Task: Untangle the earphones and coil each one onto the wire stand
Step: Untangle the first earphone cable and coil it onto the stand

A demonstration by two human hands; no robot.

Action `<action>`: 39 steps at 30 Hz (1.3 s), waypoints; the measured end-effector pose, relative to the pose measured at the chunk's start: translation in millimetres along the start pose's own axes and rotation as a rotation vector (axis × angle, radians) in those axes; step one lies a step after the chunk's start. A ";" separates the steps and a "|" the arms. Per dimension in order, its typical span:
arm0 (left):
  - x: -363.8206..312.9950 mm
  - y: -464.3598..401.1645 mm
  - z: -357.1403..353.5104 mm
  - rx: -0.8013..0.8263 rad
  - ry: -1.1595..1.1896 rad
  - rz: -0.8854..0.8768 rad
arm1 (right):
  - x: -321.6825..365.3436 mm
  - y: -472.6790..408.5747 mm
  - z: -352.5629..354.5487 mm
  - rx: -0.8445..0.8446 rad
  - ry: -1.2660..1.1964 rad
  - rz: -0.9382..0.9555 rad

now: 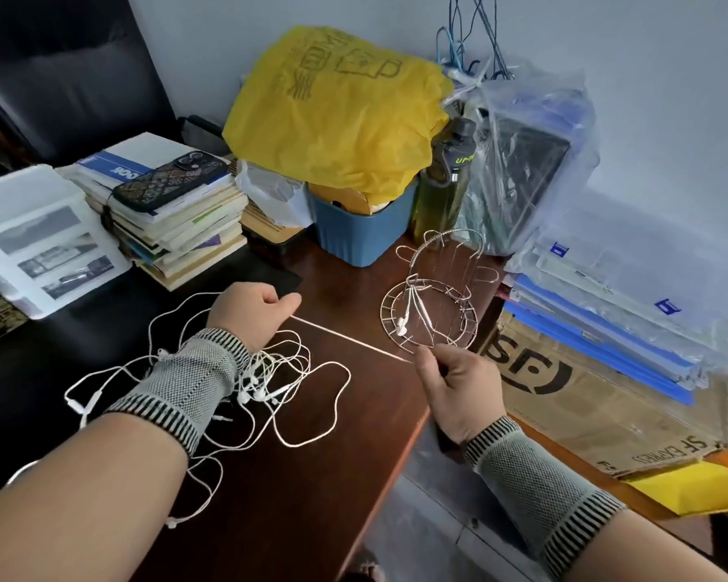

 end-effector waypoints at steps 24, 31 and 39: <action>1.4 60.4 -12.2 -0.176 0.234 -0.442 | -20.2 75.9 -41.1 0.117 0.590 0.265; 18.8 46.3 6.2 -0.140 0.231 -0.398 | -16.5 79.1 -45.6 -0.016 0.611 0.318; 41.5 52.9 -7.0 0.180 0.162 -0.383 | -28.1 76.1 -34.6 0.086 0.571 -0.056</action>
Point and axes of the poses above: each hand's wrist, its own y-axis away from the middle knuckle, its own z-axis out of the back of the hand, x = y × z, the point moved 4 cm from there along -y, towards the middle knuckle, and after that the axes turned 4 degrees about x, right-handed, at the moved point
